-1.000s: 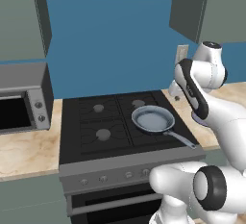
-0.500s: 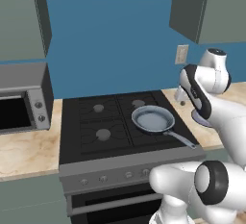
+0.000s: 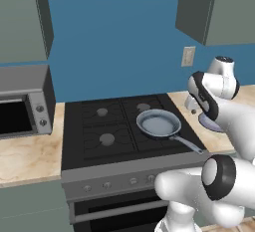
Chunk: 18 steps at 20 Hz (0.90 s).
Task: Pick up the butter stick and place it in the pan. Then turn on the burner for the pan.
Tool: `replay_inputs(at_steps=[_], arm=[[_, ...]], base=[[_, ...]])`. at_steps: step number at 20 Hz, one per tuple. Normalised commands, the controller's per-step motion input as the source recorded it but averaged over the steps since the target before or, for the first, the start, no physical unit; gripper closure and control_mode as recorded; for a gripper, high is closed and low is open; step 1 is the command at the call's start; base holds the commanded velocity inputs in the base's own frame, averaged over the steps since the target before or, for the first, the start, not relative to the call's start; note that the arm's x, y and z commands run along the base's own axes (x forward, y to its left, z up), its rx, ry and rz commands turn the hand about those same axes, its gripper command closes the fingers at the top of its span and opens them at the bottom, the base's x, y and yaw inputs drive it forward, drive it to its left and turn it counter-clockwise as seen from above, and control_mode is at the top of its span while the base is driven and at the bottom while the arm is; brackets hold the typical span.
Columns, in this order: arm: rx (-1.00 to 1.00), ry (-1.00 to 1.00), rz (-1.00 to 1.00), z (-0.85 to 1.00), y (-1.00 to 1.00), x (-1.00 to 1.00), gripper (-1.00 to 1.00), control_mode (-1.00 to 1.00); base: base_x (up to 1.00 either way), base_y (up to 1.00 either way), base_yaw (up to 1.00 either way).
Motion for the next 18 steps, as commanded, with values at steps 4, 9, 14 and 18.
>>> replay_inputs(at_steps=[4, 9, 14, 18], arm=[[0.00, 0.08, 0.00, -0.22, -0.37, 0.16, -1.00, -1.00], [0.00, 0.05, 0.00, -0.22, -0.32, 0.25, -1.00, -1.00], [0.00, 0.06, 0.00, -0.15, -0.35, 0.27, -1.00, -1.00], [0.00, 0.06, 0.00, -0.14, -0.42, 0.22, -1.00, -1.00]], base=[[0.00, 0.00, 0.00], [0.00, 0.00, 0.00], [0.00, 0.00, 0.00], [0.00, 0.00, 0.00]])
